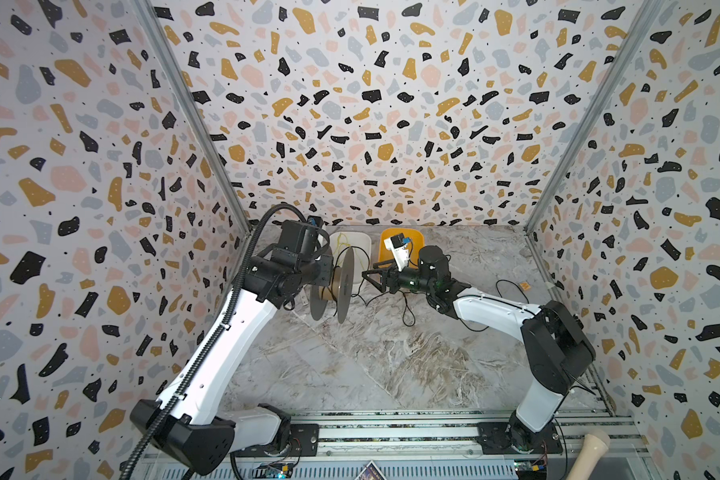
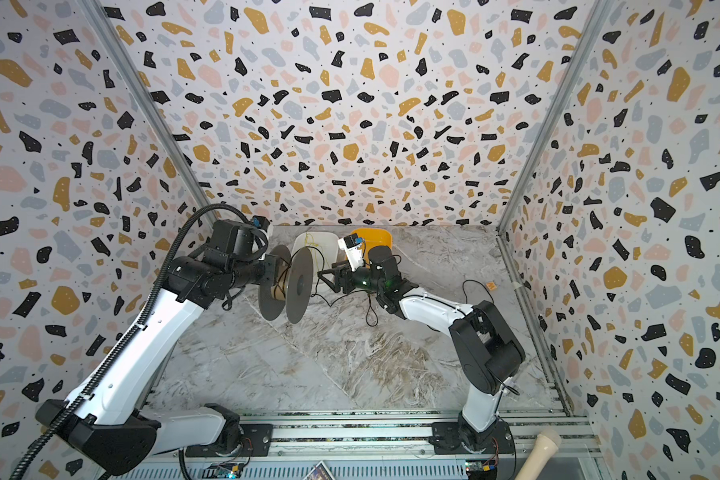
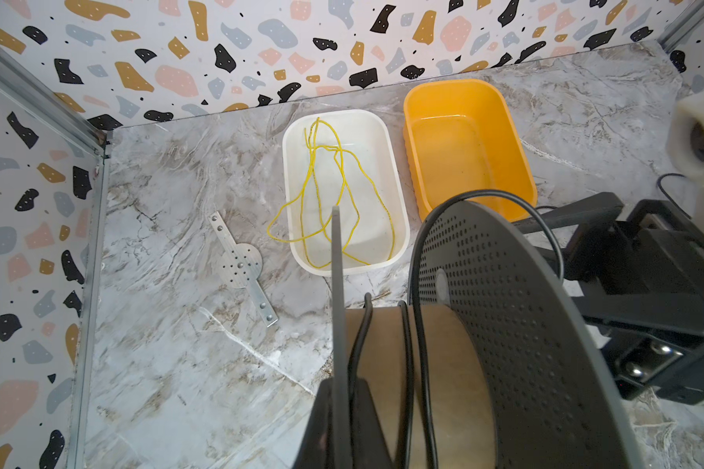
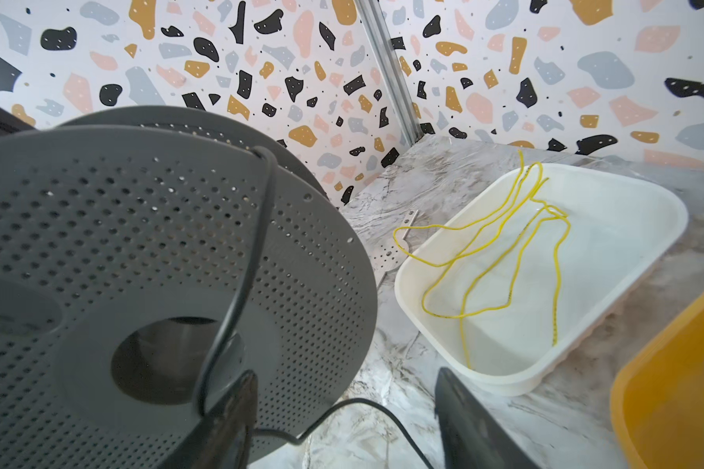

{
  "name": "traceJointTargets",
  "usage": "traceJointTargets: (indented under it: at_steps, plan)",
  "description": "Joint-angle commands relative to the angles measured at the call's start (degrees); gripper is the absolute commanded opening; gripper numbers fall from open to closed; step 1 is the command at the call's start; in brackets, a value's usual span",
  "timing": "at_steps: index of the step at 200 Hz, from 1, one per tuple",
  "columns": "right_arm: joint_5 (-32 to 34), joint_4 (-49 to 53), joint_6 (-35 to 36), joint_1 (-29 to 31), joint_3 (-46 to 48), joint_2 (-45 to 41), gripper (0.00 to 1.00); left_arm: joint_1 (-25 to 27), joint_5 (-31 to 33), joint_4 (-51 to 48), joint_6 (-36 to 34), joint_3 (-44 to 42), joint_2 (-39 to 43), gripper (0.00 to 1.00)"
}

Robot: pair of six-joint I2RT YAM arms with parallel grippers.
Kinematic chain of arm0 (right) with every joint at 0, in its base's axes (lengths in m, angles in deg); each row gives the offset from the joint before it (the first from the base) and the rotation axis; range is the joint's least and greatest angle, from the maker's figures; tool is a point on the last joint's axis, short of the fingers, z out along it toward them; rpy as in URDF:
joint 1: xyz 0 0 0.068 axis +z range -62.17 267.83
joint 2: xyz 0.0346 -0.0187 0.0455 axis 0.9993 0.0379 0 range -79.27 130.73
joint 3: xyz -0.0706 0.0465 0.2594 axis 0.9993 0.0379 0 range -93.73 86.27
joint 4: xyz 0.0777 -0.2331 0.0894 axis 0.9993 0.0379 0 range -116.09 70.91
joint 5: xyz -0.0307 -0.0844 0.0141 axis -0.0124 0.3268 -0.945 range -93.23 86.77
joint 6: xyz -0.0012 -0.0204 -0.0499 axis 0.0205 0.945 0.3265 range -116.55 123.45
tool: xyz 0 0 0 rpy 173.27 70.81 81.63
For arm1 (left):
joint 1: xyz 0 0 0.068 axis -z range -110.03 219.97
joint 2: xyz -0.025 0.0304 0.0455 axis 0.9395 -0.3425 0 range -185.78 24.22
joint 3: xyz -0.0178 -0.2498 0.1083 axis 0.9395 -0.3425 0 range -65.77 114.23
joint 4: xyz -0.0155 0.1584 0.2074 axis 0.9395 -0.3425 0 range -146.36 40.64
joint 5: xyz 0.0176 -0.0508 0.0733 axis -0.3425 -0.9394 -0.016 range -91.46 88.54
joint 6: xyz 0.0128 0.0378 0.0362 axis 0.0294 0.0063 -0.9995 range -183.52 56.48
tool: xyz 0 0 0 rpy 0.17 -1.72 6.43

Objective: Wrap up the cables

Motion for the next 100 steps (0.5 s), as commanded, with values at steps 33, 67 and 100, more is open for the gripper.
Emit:
traceJointTargets:
  at_steps: [33, 67, 100]
  plan:
    - [9.31, 1.92, -3.49, 0.27, 1.36, -4.84, 0.73, 0.25, 0.33, 2.68, -0.47, 1.98, 1.97, 0.0]
    - [10.21, 6.57, -2.69, 0.34, 1.62, -7.15, 0.75, 0.37, 0.6, 2.61, -0.58, 2.66, 1.23, 0.0]
    - [14.37, 6.3, -0.99, 0.36, 8.31, -11.18, 0.8, 0.36, -0.7, 2.61, 0.09, 4.28, 0.9, 0.0]
